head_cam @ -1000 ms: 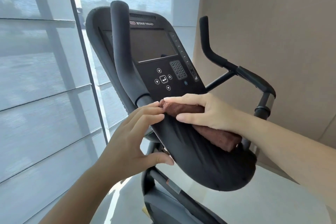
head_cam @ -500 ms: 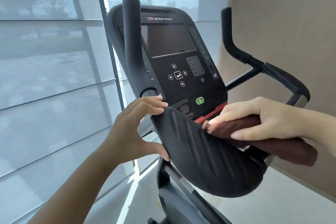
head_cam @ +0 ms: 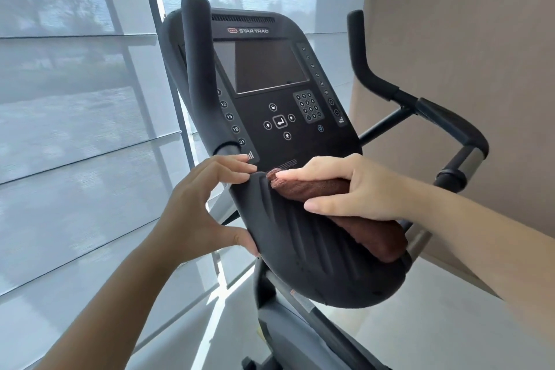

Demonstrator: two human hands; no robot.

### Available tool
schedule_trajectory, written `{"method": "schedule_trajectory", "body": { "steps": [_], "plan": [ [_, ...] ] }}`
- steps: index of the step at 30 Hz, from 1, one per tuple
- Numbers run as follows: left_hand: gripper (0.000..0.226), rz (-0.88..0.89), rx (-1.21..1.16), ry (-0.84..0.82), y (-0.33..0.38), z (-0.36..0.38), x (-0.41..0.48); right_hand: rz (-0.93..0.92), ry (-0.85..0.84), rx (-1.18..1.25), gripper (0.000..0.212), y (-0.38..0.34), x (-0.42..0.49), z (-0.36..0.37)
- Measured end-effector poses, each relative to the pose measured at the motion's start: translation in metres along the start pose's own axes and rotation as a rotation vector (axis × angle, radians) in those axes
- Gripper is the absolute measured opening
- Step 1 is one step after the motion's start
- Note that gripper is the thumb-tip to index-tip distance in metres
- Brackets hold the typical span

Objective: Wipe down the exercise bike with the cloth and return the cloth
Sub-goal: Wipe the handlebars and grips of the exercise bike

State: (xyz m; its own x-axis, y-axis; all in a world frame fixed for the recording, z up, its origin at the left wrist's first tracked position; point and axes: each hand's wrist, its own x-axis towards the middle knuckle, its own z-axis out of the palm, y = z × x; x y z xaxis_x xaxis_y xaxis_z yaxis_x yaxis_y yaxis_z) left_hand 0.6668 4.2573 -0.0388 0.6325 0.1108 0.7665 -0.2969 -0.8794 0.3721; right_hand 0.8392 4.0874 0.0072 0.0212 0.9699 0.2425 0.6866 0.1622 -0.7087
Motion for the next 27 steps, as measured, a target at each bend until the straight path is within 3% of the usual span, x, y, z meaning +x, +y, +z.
{"method": "schedule_trajectory", "body": {
  "steps": [10, 18, 24, 27],
  "plan": [
    [0.07, 0.04, -0.034, 0.007, -0.006, 0.004, -0.002, 0.2, -0.044, -0.333, 0.045, -0.03, -0.043, -0.009],
    [0.064, 0.174, -0.01, -0.019, -0.02, 0.002, 0.002, 0.269, 0.272, -0.476, 0.049, -0.043, -0.058, 0.025],
    [0.06, 0.29, -0.018, -0.045, -0.039, -0.004, 0.012, 0.148, 0.699, -0.518, 0.046, -0.06, -0.014, 0.048],
    [0.062, 0.349, -0.026, 0.011, -0.044, -0.001, 0.014, 0.249, 0.587, -0.533, 0.043, -0.065, 0.012, 0.062]
  ]
}}
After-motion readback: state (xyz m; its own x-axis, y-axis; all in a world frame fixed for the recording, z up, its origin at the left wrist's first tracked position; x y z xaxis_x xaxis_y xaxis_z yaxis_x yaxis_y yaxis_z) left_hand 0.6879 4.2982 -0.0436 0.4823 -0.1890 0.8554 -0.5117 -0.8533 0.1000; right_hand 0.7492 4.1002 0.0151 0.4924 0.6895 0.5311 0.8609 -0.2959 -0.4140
